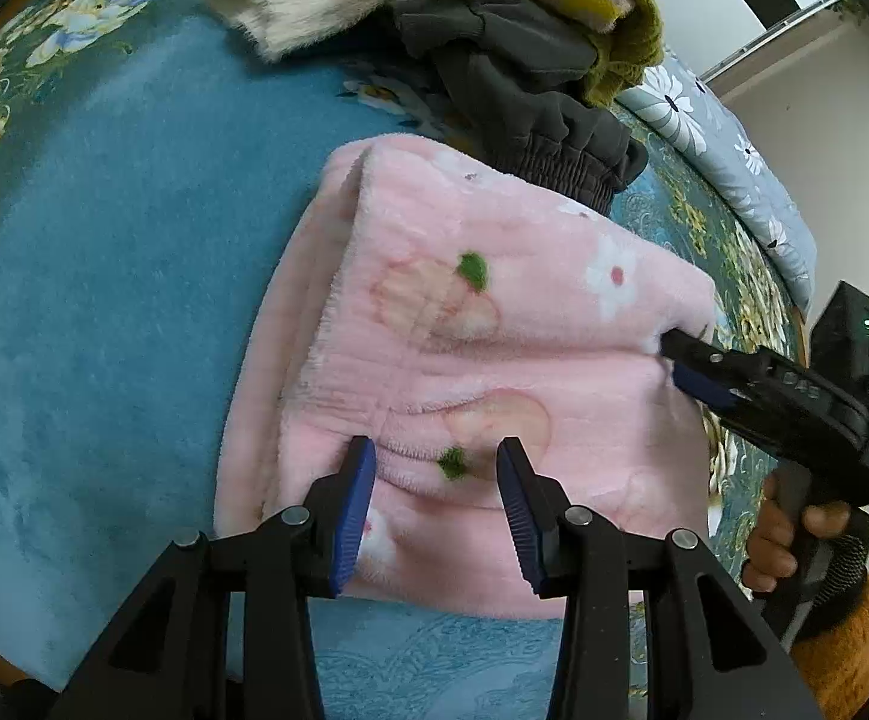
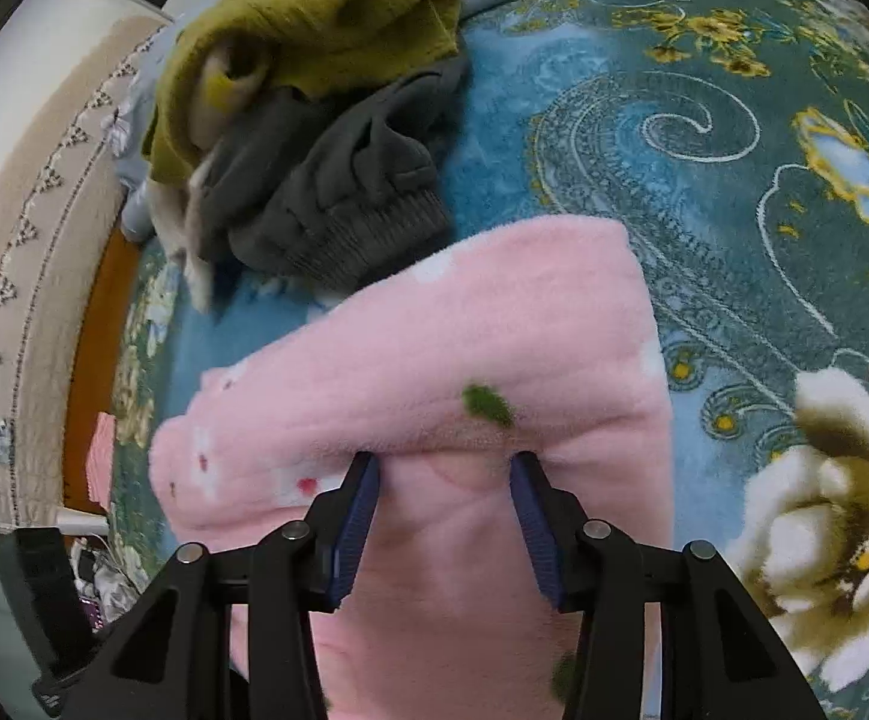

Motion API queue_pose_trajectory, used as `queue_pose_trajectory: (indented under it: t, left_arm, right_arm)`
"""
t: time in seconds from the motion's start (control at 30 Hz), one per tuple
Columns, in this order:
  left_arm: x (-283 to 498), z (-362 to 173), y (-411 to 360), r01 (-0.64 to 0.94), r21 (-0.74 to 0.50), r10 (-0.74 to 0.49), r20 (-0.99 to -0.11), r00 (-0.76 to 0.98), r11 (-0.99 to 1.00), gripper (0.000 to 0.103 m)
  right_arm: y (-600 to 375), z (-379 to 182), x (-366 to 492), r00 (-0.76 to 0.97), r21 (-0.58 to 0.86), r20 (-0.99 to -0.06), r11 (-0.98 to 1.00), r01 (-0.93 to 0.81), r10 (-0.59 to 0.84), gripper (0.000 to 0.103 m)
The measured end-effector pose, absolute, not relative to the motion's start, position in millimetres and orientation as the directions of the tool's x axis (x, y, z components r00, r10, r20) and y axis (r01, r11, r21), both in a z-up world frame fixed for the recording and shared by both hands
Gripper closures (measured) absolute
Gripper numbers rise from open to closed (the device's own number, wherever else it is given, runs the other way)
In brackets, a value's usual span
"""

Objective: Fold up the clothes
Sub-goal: 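Grasp the pink blanket with both tools side by side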

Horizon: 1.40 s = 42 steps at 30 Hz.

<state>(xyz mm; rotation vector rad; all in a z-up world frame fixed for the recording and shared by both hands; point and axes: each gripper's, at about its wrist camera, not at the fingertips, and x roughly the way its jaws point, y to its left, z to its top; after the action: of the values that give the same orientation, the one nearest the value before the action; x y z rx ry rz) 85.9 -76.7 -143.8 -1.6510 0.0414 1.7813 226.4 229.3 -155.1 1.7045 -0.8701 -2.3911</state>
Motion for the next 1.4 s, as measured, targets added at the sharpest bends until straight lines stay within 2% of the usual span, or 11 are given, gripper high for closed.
queue_pose_trajectory:
  t: [0.3, 0.37, 0.43, 0.47, 0.5, 0.6, 0.77, 0.9, 1.03, 1.17, 1.4]
  left_arm:
    - [88.3, -128.5, -84.8, -0.5, -0.48, 0.53, -0.847, 0.05, -0.721, 0.059]
    - [90.8, -113.0, -89.1, -0.513, -0.518, 0.586, -0.809, 0.037, -0.684, 0.059]
    - [88.0, -98.9, -92.3, -0.517, -0.539, 0.626, -0.779, 0.008, -0.664, 0.052]
    - [84.2, -94.6, -92.9, -0.517, -0.526, 0.623, -0.782, -0.017, -0.675, 0.044]
    - [81.2, -93.6, -92.5, -0.518, -0.507, 0.61, -0.792, -0.035, -0.688, 0.041]
    - [65.3, -112.6, -88.8, -0.525, -0.41, 0.511, -0.857, -0.057, -0.746, 0.041]
    - [34.0, -163.4, -94.4, -0.376, -0.474, 0.484, -0.872, 0.075, -0.796, 0.037]
    - [25.2, -170.7, -82.7, -0.415, -0.461, 0.469, -0.879, 0.088, -0.784, 0.033]
    - [27.4, -168.2, -80.6, -0.426, -0.544, 0.553, -0.825, 0.115, -0.723, 0.033]
    - [27.1, -182.0, -71.6, -0.424, -0.504, 0.494, -0.857, 0.143, -0.752, 0.032]
    - [26.4, -186.9, -71.2, -0.402, -0.518, 0.508, -0.85, 0.141, -0.755, 0.031]
  right_arm:
    - [270.0, -128.8, 283.1, -0.534, 0.563, -0.765, -0.777, -0.281, -0.361, 0.053]
    - [280.5, -134.6, 298.3, -0.543, 0.559, -0.769, -0.765, -0.319, -0.336, 0.046]
    - [288.0, -145.7, 311.0, -0.538, 0.583, -0.766, -0.733, -0.351, -0.352, 0.045]
    - [289.6, -151.2, 313.7, -0.535, 0.597, -0.762, -0.715, -0.364, -0.365, 0.045]
    - [290.6, -156.4, 315.6, -0.532, 0.611, -0.758, -0.697, -0.375, -0.378, 0.045]
    - [290.4, -167.7, 317.2, -0.529, 0.645, -0.742, -0.654, -0.395, -0.413, 0.044]
    - [287.7, -173.7, 311.2, -0.524, 0.659, -0.735, -0.638, -0.399, -0.431, 0.041]
    - [291.0, -173.8, 306.9, -0.528, 0.666, -0.73, -0.628, -0.403, -0.435, 0.041]
    - [293.5, -177.7, 302.0, -0.524, 0.671, -0.728, -0.62, -0.407, -0.443, 0.041]
    - [289.8, -189.3, 294.7, -0.507, 0.68, -0.726, -0.596, -0.427, -0.465, 0.041]
    - [286.2, -201.6, 284.4, -0.506, 0.702, -0.709, -0.552, -0.45, -0.491, 0.038]
